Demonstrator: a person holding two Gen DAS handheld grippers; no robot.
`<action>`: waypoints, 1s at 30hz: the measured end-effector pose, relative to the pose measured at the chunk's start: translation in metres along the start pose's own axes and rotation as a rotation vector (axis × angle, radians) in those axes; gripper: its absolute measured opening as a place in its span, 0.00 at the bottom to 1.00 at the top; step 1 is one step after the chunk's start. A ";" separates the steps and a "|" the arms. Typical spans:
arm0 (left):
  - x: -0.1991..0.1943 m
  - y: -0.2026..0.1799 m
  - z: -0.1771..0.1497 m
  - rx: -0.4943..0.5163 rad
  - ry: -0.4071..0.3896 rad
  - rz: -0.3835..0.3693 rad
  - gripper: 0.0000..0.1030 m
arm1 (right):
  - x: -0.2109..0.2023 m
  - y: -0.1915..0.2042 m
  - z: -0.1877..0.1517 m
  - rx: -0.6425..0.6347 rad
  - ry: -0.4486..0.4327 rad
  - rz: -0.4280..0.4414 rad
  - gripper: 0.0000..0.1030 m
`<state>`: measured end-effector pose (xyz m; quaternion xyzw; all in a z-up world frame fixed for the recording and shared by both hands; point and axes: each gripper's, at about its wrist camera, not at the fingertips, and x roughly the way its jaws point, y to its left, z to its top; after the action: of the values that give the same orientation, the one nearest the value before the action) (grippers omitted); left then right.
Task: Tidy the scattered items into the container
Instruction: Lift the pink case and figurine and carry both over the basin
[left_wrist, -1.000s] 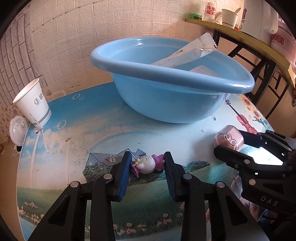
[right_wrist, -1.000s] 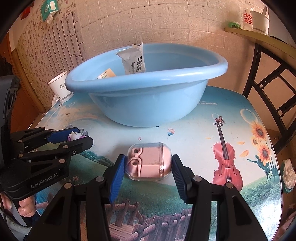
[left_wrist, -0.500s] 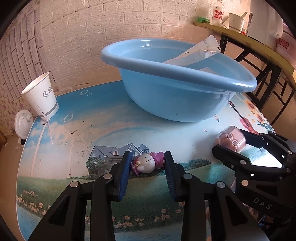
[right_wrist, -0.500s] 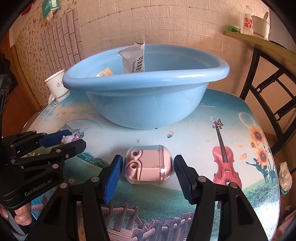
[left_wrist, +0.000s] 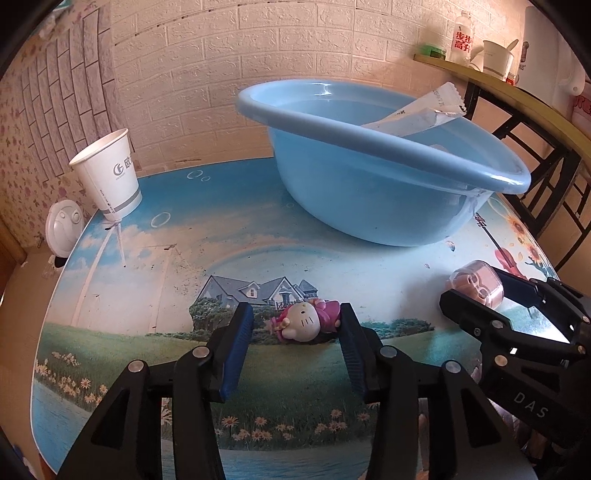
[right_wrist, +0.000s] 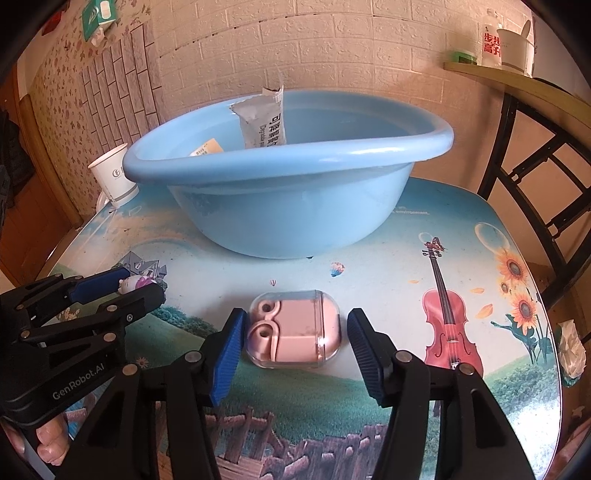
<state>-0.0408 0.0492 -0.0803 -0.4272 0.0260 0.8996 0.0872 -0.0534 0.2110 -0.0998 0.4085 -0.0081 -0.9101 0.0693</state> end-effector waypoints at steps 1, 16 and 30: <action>-0.001 0.000 -0.001 -0.006 0.001 0.003 0.44 | -0.001 0.000 0.000 0.000 -0.001 0.001 0.57; 0.004 0.002 0.005 -0.076 -0.002 0.065 0.51 | -0.002 -0.001 0.001 0.002 -0.004 0.007 0.57; 0.009 0.010 0.011 -0.075 -0.019 0.052 0.32 | -0.005 -0.003 0.000 0.010 -0.005 0.010 0.49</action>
<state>-0.0560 0.0415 -0.0806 -0.4207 0.0023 0.9059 0.0479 -0.0505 0.2148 -0.0968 0.4067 -0.0149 -0.9106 0.0720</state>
